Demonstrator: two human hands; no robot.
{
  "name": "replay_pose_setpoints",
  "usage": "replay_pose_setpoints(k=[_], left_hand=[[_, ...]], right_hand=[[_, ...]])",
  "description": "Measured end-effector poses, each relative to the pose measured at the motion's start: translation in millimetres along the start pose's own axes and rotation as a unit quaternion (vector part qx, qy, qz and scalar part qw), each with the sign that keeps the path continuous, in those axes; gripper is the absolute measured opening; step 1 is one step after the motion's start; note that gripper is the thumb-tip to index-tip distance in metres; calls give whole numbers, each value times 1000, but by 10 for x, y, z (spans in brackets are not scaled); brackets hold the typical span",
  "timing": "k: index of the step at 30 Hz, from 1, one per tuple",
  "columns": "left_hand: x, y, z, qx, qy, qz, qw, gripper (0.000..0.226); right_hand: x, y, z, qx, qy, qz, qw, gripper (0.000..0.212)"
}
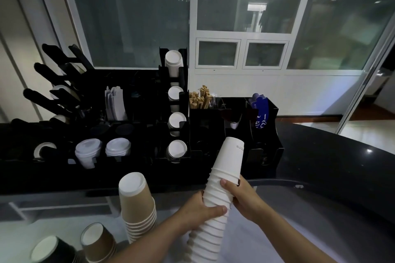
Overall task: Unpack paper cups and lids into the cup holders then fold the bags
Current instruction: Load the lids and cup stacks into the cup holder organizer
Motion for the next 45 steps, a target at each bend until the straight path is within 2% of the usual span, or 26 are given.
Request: replay_pose_setpoints(k=[4,8,13,18,22,25,28,30,33,38,42,45], left_hand=[[7,-8,34,0,-51,39,998,79],[-17,-26,23,1,-56,35,998,61],[-62,-58,-39,-1,-66,2,998,56],[-95,-93,-52,-33,-77,-18,996,59],[-82,-130,-84,-60,-142,-62,986,59],[-102,-147,-85,-51,-162,-91,981,65],[-126,-121,-110,-21,-124,-101,987,76],[-139,-97,-167,-9,-89,-79,993,89],[-150,-41,-299,18,8,-31,999,101],[-56,44,-685,42,66,34,996,106],[-4,71,-981,60,100,96,989,93],[-24,9,-1154,61,94,125,986,96]], right_hand=[[78,6,-21,-7,26,9,1000,55],[91,7,-32,-3,17,-4,1000,53],[84,8,45,13,2,-14,1000,54],[89,8,104,33,1,-21,999,58],[77,3,22,34,16,-57,998,55],[83,30,-103,19,-15,-74,997,60],[-17,73,-236,-1,-19,-53,998,59],[-80,100,-350,-26,-40,-58,997,58],[-139,127,-476,-30,-64,-51,996,74],[-194,166,-581,-38,-55,-32,997,79],[-186,197,-631,-38,-24,-8,999,78],[-200,225,-632,-36,-34,-3,999,80]])
Point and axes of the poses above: each hand's wrist, its own y-axis towards the middle knuckle, its own x-axis out of the palm, z = x × y, the point moved 3 cm from there along y, towards the middle knuckle, and after that the axes turned 2 degrees about z, right-handed, at the moved point
